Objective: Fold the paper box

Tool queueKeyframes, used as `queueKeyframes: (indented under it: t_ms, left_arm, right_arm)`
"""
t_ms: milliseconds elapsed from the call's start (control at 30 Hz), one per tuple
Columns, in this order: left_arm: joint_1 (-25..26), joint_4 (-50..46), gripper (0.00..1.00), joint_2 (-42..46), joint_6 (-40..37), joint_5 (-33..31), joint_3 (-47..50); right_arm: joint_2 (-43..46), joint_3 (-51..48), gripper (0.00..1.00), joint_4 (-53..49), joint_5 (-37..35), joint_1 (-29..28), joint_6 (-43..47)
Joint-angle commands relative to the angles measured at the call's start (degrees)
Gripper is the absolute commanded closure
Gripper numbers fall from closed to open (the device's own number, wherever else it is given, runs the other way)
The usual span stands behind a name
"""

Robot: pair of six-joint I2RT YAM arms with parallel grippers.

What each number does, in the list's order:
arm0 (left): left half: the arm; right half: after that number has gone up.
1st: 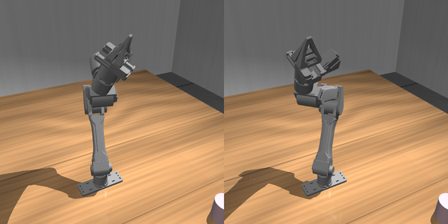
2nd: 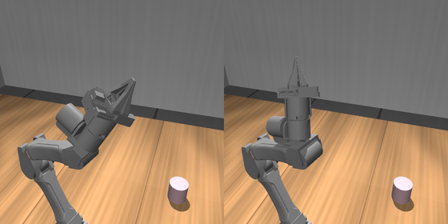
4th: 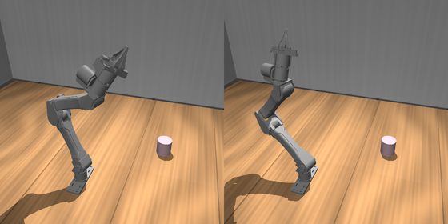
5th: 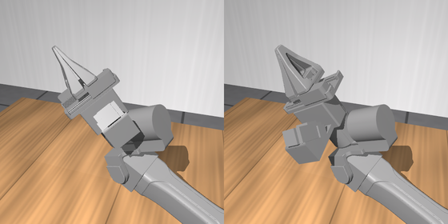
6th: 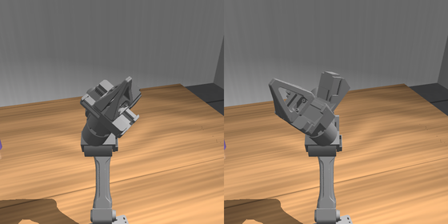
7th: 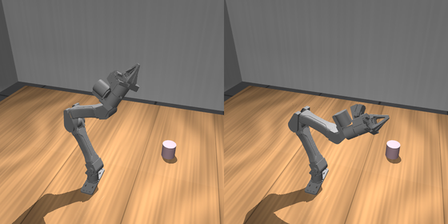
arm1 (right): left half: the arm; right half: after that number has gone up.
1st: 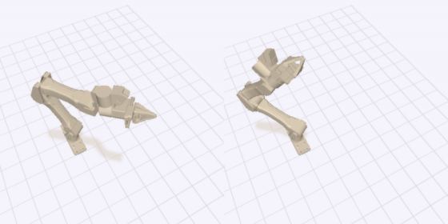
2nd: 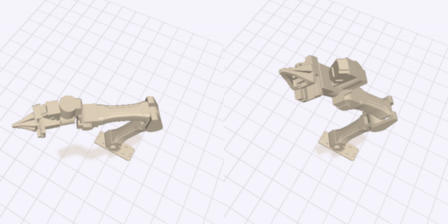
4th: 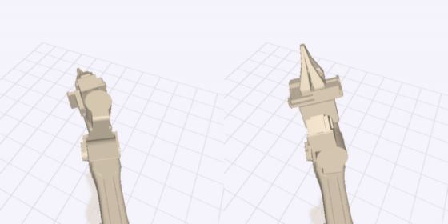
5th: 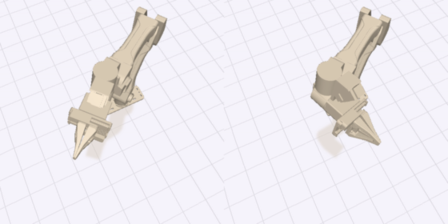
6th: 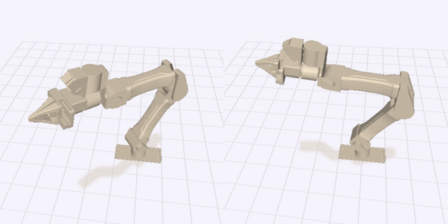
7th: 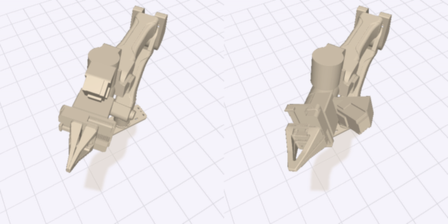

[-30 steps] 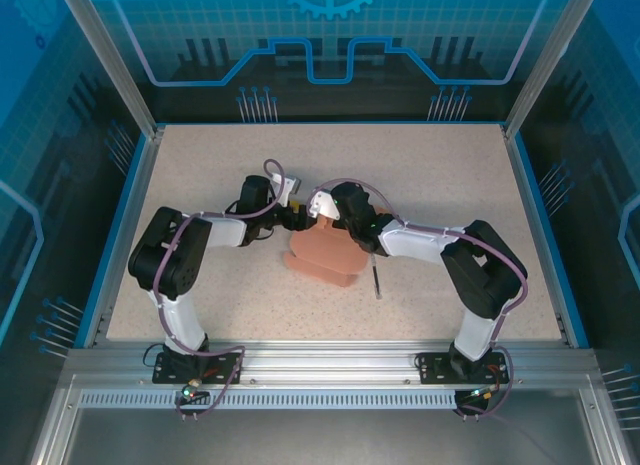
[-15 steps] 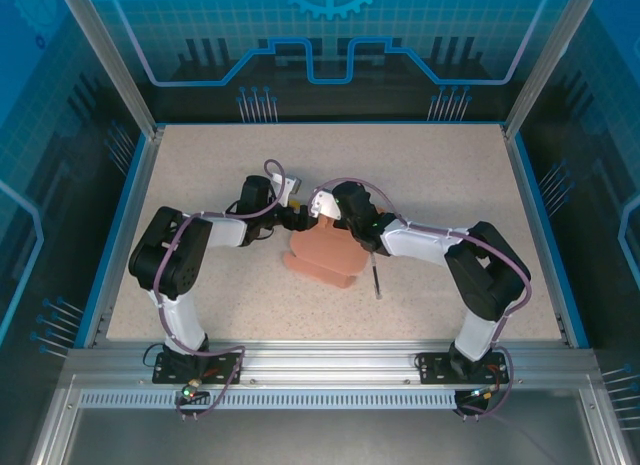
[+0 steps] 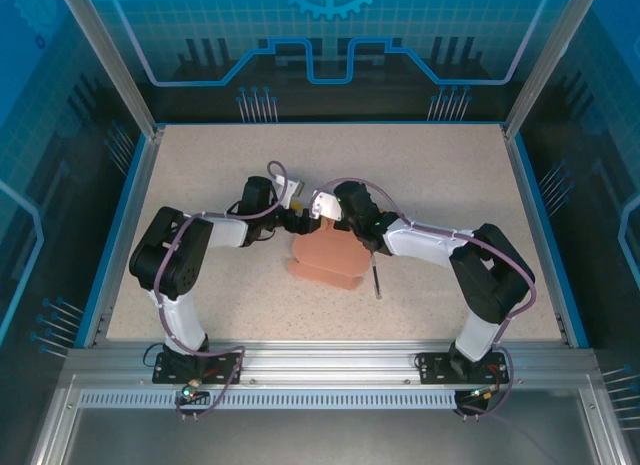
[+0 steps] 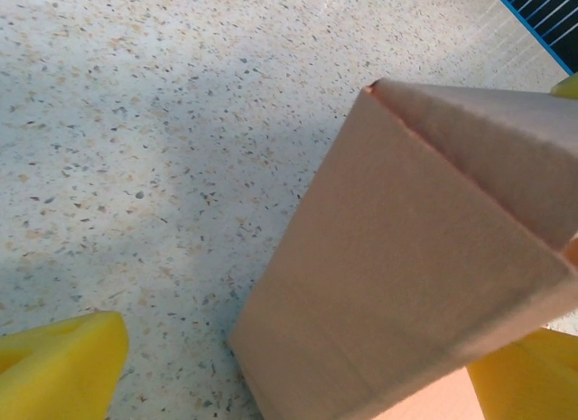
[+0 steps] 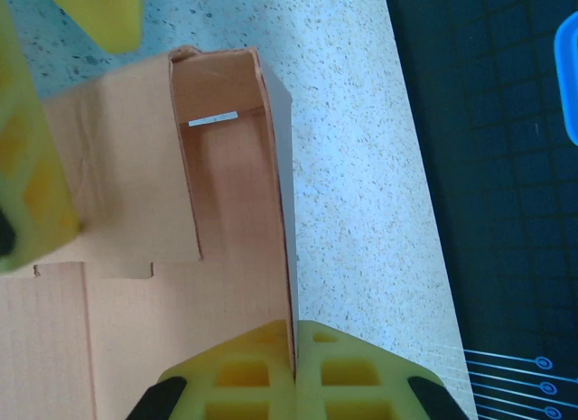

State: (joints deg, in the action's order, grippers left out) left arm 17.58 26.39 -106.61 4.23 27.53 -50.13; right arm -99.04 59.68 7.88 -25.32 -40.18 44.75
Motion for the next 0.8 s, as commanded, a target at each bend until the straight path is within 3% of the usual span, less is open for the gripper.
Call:
queueKeyframes:
  t_ms: [0, 567, 767]
  left_arm:
    - [0.50, 1.60, 0.03, -0.36, -1.07, 0.36, -0.85]
    - [0.77, 3.05, 0.37, 0.39, 0.67, -8.24, 0.46]
    - [2.24, 0.52, 0.52, 1.04, -0.78, -16.50, 0.45]
  right_arm:
    - [1.34, 0.53, 1.00, -1.81, 4.58, -0.36, -1.76]
    - [1.32, 1.12, 1.00, -3.39, 4.84, -0.68, -2.21]
    - [1.48, 1.45, 1.00, -3.83, 4.74, -0.90, -2.72]
